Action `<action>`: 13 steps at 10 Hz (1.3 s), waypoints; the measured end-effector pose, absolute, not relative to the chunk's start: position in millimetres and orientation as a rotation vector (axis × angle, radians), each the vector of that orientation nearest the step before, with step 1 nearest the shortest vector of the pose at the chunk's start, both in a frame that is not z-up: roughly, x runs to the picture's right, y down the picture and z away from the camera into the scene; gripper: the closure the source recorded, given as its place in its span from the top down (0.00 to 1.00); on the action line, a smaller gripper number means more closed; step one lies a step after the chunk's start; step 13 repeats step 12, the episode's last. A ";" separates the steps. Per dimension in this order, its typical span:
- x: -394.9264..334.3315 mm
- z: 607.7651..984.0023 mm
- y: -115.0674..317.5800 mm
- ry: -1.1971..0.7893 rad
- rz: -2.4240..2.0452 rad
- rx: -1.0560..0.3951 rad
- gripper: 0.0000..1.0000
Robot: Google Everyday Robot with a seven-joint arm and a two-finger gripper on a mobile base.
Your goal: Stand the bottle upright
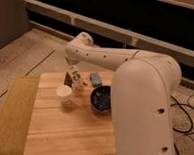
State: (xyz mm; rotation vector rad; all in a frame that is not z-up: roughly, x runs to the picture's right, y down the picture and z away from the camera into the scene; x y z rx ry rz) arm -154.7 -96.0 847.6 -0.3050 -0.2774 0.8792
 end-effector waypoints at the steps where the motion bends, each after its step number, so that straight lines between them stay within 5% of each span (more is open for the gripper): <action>1: -159.1 844.0 -93.4 -0.322 0.880 -0.323 0.00; 5: -170.0 832.6 -75.2 -0.460 0.832 -0.397 0.00; 13: -137.4 839.0 -57.3 -0.425 0.754 -0.477 0.05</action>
